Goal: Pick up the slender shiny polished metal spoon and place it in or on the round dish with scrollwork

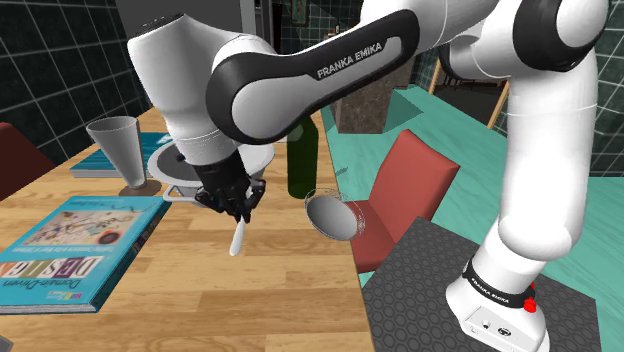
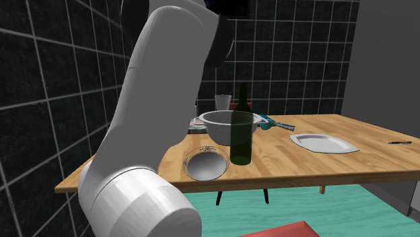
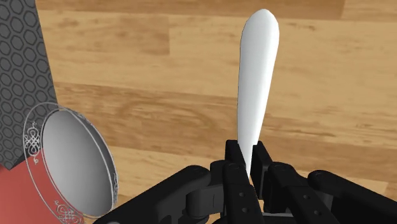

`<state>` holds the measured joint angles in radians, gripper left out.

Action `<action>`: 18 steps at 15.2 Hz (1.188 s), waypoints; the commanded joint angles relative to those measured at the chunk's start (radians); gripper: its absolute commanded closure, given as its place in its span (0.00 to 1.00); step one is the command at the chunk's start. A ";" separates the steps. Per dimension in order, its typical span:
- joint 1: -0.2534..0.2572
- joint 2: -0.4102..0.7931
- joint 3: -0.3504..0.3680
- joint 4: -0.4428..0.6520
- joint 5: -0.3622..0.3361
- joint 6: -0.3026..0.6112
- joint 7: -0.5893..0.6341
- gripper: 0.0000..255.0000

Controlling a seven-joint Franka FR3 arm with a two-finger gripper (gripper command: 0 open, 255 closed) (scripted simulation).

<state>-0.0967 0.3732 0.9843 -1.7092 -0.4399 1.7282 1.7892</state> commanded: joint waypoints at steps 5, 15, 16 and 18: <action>-0.097 -0.115 0.039 -0.072 0.081 0.011 -0.068 1.00; -0.246 -0.714 -0.115 -0.489 0.522 0.138 -0.537 1.00; -0.235 -0.754 -0.147 -0.523 0.541 0.139 -0.573 1.00; -0.211 -0.826 -0.211 -0.586 0.568 0.139 -0.637 1.00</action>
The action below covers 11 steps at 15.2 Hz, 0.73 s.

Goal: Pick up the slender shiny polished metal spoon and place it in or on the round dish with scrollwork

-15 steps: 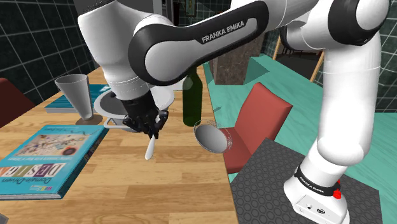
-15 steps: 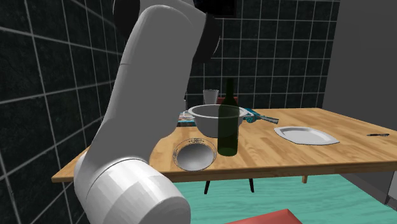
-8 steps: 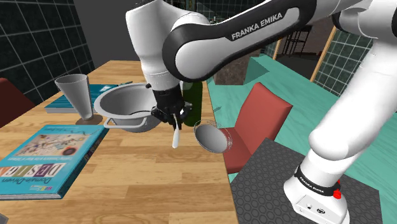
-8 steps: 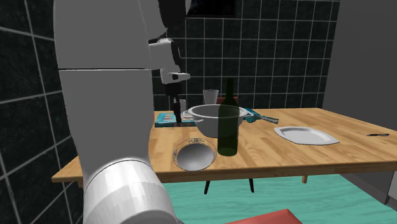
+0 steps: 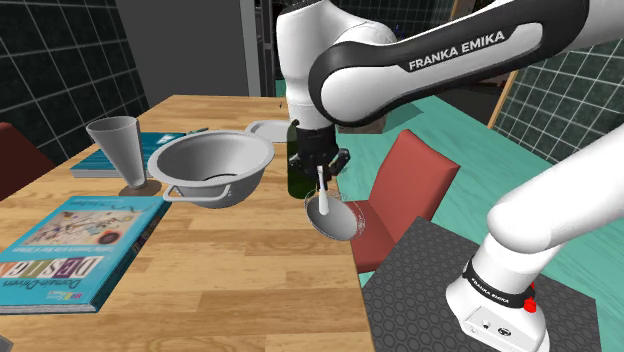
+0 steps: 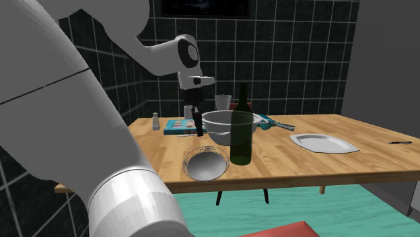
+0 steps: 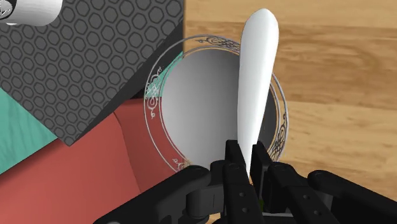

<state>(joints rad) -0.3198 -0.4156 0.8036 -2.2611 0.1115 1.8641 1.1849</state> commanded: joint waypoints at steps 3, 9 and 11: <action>0.023 -0.068 -0.056 -0.090 0.028 0.029 -0.062 1.00; 0.016 -0.038 -0.025 -0.148 0.025 0.114 -0.042 1.00; 0.013 -0.026 -0.014 -0.165 0.023 0.143 -0.034 1.00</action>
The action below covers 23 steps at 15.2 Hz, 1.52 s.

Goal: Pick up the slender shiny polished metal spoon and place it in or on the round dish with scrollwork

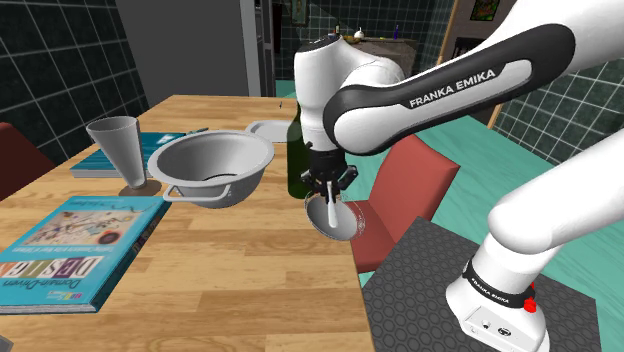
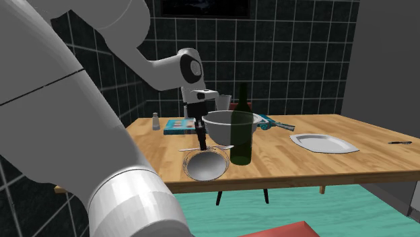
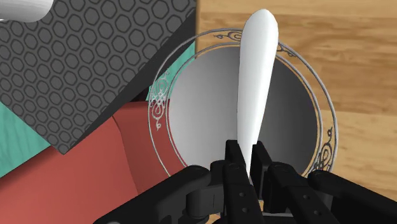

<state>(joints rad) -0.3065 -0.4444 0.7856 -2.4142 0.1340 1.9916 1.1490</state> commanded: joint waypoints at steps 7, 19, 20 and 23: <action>-0.014 0.043 0.036 -0.056 -0.012 0.095 0.027 1.00; -0.014 0.044 0.037 -0.056 -0.012 0.095 0.027 0.00; -0.008 0.028 0.027 -0.032 -0.006 0.057 0.021 0.00; 0.004 -0.004 0.003 0.041 0.002 -0.044 0.010 0.00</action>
